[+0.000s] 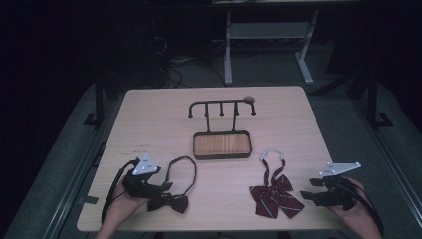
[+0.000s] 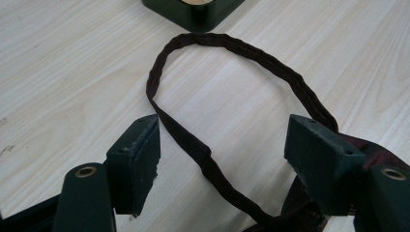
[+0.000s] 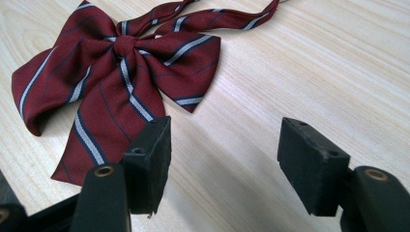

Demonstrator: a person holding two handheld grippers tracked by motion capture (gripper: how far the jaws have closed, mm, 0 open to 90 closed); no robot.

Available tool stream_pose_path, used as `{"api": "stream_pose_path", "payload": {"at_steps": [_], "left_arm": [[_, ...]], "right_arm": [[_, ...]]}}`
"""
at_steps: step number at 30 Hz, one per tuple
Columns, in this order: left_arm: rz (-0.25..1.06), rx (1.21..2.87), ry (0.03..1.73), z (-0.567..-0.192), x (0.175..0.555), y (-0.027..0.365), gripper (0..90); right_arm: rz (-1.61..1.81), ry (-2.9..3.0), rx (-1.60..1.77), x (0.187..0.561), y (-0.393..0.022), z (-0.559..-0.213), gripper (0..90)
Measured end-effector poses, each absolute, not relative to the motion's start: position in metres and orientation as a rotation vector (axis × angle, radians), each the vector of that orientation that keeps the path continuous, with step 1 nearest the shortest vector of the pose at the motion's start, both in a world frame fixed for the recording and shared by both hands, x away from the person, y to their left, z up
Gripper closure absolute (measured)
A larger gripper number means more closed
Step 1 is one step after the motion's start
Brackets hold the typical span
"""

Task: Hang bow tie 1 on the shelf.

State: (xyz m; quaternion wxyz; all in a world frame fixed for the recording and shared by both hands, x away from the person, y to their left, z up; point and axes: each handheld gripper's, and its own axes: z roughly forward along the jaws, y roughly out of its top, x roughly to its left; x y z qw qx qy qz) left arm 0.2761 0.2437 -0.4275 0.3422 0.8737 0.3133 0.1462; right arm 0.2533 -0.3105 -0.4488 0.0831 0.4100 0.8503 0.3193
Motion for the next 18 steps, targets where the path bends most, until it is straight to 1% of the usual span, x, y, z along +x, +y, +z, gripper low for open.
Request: {"api": "stream_pose_path", "payload": {"at_steps": [13, 18], "left_arm": [[0.390, 2.292, 0.807, -0.429, 0.275, 0.244, 28.4], [0.390, 2.290, 0.803, -0.429, 0.274, 0.243, 28.0]], "right_arm": [[0.979, 2.560, 1.223, 0.261, -0.299, -0.441, 37.7], [0.965, 2.577, 1.194, 0.266, -0.292, -0.436, 40.0]]}}
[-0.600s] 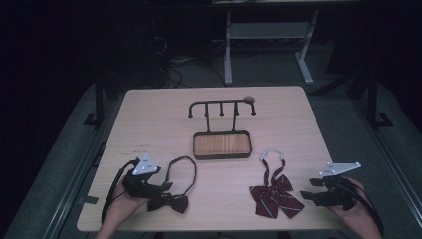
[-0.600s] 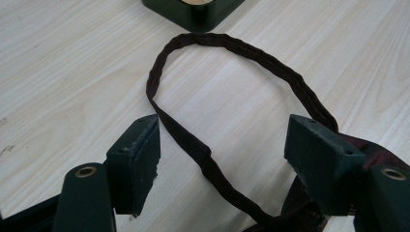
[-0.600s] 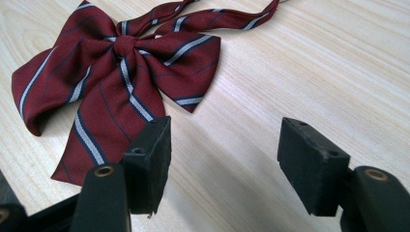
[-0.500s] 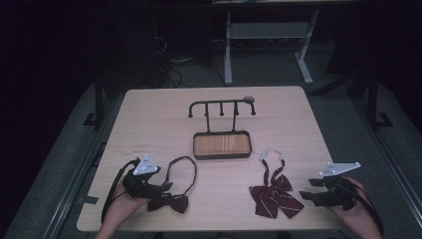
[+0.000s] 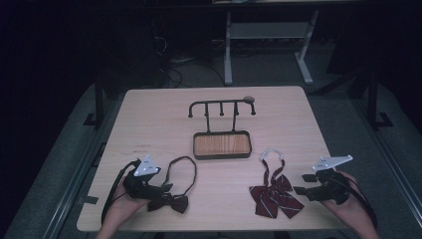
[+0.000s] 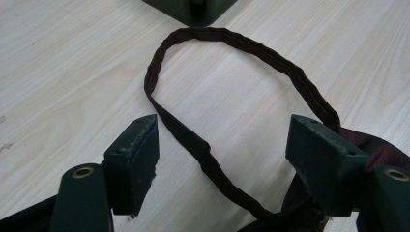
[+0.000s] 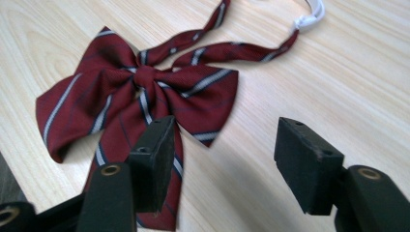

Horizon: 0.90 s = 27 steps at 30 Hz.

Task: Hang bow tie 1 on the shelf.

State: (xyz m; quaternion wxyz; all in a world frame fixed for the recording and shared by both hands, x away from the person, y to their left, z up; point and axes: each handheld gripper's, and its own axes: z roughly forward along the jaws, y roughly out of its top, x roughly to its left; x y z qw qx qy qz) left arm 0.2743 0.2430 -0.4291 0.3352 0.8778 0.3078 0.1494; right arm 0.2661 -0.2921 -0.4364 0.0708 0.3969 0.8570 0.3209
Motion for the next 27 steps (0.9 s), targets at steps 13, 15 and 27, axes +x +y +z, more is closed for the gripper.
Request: {"api": "stream_pose_path", "payload": {"at_steps": [13, 15, 27], "left_arm": [[0.400, 2.287, 0.809, -0.428, 0.274, 0.245, 27.7], [0.401, 2.287, 0.810, -0.428, 0.274, 0.246, 27.7], [0.410, 2.284, 0.806, -0.428, 0.275, 0.247, 27.4]], "right_arm": [[0.912, 2.638, 1.127, 0.289, -0.269, -0.418, 44.6], [0.908, 2.645, 1.126, 0.290, -0.267, -0.417, 45.2], [0.814, 2.692, 1.103, 0.317, -0.251, -0.406, 50.1]]}}
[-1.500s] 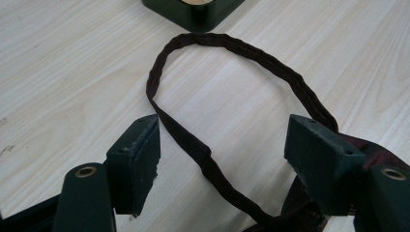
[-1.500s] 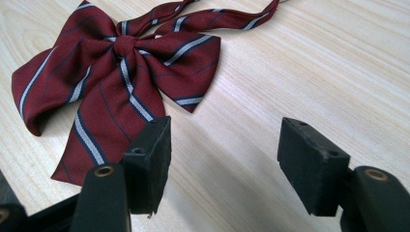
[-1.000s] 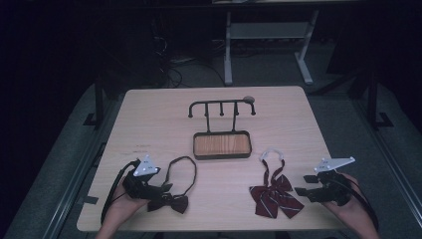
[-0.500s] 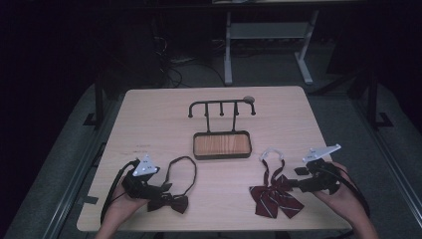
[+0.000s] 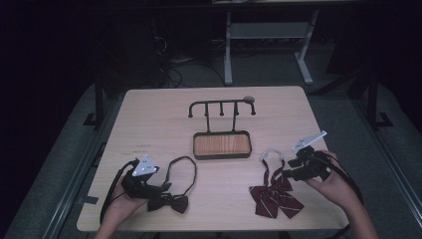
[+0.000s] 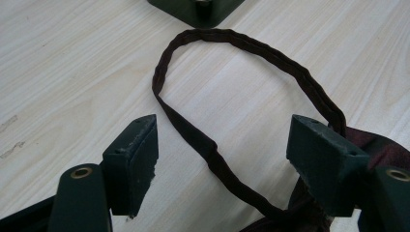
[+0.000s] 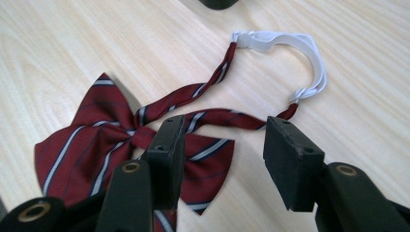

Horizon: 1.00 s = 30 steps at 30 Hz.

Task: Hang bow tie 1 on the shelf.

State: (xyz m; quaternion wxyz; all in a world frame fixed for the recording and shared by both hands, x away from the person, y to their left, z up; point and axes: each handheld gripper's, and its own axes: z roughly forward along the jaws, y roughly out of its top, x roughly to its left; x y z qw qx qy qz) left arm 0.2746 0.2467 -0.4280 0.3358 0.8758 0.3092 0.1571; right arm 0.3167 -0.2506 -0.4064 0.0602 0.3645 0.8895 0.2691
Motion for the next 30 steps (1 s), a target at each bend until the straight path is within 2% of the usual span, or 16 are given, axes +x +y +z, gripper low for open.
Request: {"api": "stream_pose_path", "payload": {"at_steps": [30], "left_arm": [[0.399, 2.295, 0.801, -0.428, 0.277, 0.248, 27.0]], "right_arm": [[0.645, 2.700, 1.261, 0.382, -0.238, -0.404, 48.4]]}}
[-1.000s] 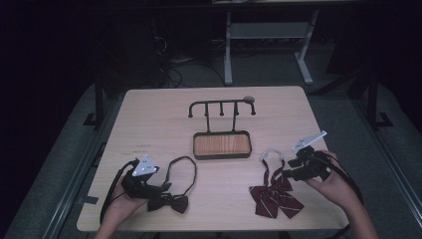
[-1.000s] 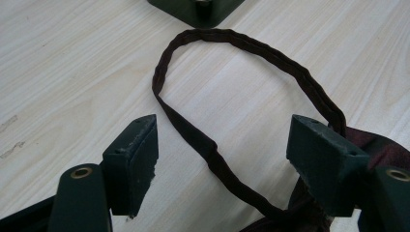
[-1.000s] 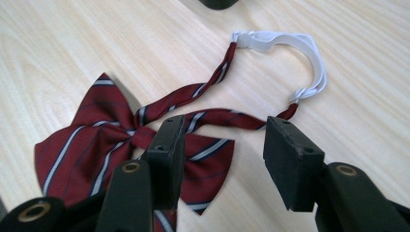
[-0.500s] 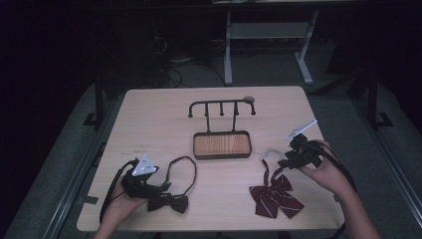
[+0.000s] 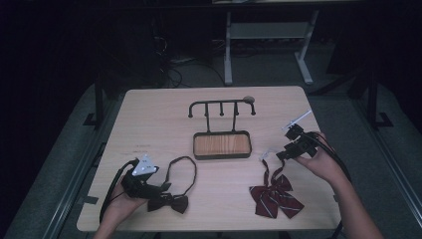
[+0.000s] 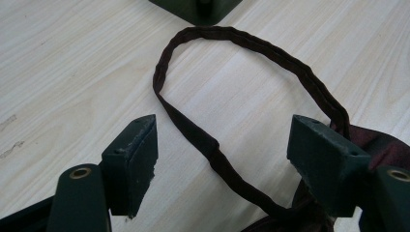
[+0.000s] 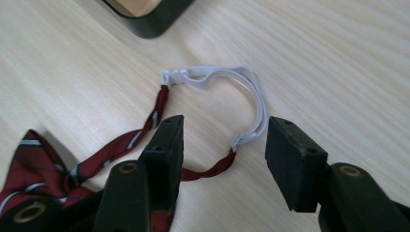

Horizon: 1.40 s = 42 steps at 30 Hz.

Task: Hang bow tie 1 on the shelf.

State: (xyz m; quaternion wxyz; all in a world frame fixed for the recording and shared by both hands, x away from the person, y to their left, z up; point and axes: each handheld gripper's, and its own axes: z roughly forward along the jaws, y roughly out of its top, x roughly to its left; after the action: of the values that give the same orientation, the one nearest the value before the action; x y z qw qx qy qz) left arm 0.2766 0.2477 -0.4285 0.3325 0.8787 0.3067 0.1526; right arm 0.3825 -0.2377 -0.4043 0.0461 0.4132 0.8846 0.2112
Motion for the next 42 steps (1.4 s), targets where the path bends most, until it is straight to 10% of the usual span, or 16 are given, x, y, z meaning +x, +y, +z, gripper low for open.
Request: {"api": "stream_pose_path", "payload": {"at_steps": [42], "left_arm": [[0.395, 2.293, 0.792, -0.428, 0.276, 0.246, 26.8]], "right_arm": [[0.317, 2.714, 1.373, 0.404, -0.222, -0.439, 76.3]]}}
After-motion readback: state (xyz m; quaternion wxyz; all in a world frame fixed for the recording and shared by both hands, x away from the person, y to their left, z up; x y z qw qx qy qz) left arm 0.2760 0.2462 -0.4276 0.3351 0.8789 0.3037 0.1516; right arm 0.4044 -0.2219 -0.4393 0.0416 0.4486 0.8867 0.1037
